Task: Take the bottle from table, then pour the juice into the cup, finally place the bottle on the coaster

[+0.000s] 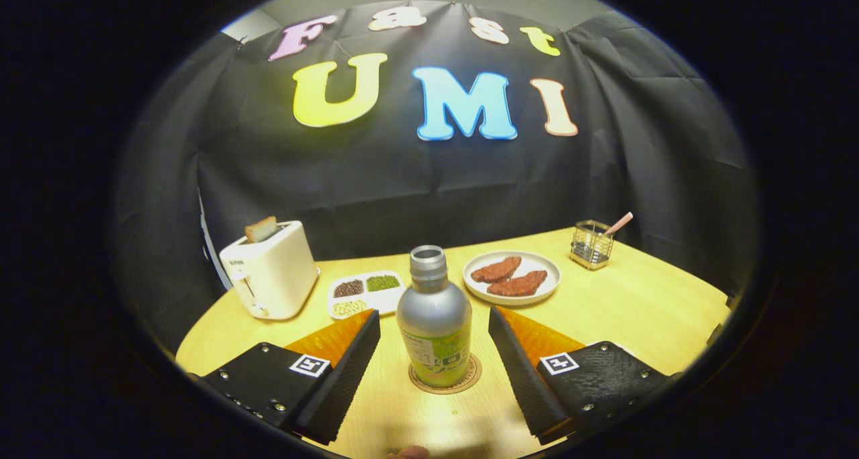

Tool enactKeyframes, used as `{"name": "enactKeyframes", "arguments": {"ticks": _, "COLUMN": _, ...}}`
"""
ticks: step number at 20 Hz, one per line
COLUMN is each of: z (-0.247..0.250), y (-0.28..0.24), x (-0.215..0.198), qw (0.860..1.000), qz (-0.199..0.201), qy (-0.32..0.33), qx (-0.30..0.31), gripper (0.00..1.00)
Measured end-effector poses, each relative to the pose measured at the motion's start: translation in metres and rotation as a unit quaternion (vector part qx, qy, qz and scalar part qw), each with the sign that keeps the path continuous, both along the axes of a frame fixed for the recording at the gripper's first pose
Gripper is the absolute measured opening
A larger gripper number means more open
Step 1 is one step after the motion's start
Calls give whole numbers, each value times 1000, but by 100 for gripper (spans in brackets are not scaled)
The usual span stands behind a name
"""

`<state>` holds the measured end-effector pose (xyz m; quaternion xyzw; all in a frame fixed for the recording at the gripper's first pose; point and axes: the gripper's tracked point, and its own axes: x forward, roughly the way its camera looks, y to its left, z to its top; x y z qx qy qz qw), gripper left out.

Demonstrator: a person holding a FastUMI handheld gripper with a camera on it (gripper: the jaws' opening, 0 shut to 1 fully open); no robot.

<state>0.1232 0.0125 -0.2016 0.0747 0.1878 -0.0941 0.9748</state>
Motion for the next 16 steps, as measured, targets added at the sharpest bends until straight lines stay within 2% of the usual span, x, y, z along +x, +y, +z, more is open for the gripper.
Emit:
{"name": "enactKeyframes", "arguments": {"ticks": 8, "z": 97, "y": -1, "x": -42, "qw": 997, "qz": 28, "qy": -75, "qx": 10, "gripper": 98}}
{"name": "enactKeyframes", "arguments": {"ticks": 16, "z": 143, "y": 6, "x": -88, "qw": 992, "qz": 75, "qy": -106, "qx": -2, "gripper": 98}}
